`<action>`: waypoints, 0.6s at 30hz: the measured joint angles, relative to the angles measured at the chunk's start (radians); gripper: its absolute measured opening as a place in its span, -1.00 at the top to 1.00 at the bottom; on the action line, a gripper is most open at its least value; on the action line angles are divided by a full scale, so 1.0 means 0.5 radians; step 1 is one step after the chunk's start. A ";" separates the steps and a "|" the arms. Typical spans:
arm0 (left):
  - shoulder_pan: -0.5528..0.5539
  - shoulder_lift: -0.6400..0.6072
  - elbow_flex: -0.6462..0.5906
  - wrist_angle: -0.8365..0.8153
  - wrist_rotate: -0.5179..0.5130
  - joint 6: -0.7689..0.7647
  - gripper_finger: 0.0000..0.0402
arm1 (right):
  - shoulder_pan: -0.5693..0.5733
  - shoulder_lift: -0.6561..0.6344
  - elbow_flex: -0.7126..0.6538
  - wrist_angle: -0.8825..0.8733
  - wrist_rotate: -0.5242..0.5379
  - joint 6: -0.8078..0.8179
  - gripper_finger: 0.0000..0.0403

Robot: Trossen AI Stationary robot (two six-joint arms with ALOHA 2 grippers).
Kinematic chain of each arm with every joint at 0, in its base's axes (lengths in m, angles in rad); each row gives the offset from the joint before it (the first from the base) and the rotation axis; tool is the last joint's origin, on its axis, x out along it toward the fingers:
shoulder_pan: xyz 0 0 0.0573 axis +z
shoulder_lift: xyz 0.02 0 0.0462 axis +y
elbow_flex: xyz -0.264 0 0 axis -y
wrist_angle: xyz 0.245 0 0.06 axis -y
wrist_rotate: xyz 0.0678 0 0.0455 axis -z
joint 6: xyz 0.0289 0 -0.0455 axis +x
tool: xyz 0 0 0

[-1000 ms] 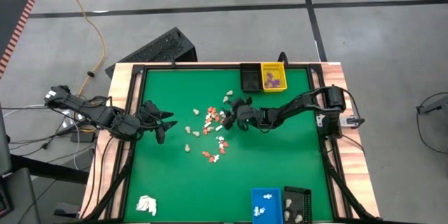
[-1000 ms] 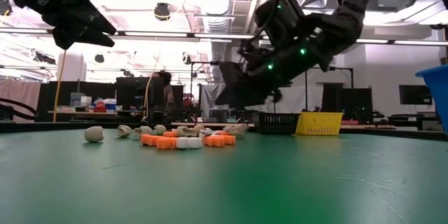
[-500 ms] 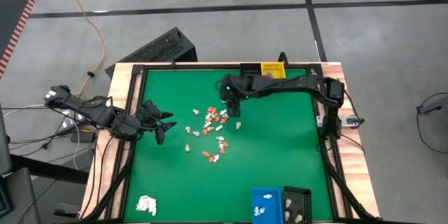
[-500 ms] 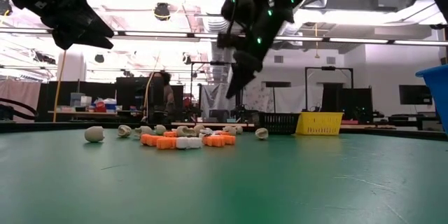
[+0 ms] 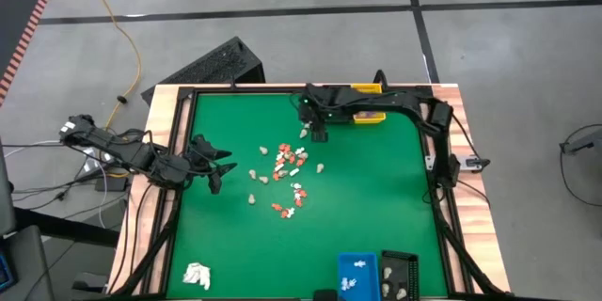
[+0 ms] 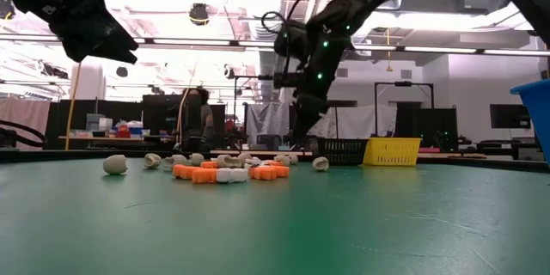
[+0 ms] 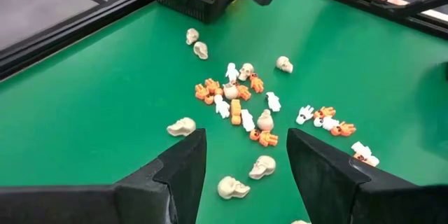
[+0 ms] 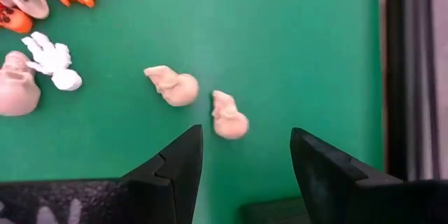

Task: Sort Halloween decoration
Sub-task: Put the white skull toy into the bottom black basket

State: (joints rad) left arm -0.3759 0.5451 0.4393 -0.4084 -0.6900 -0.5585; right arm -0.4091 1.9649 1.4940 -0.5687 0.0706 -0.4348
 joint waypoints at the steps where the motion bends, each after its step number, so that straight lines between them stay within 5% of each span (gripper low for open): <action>1: 0.000 0.000 0.000 -0.008 0.000 -0.009 0.06 | 0.000 0.018 0.006 0.001 -0.002 0.002 -0.06; 18: 0.000 0.000 0.000 -0.010 -0.011 -0.022 0.06 | -0.022 0.184 0.133 -0.073 -0.145 0.043 -0.06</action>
State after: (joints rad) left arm -0.3761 0.5449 0.4393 -0.4133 -0.6952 -0.5697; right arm -0.4202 2.0567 1.5603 -0.6052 -0.0017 -0.4133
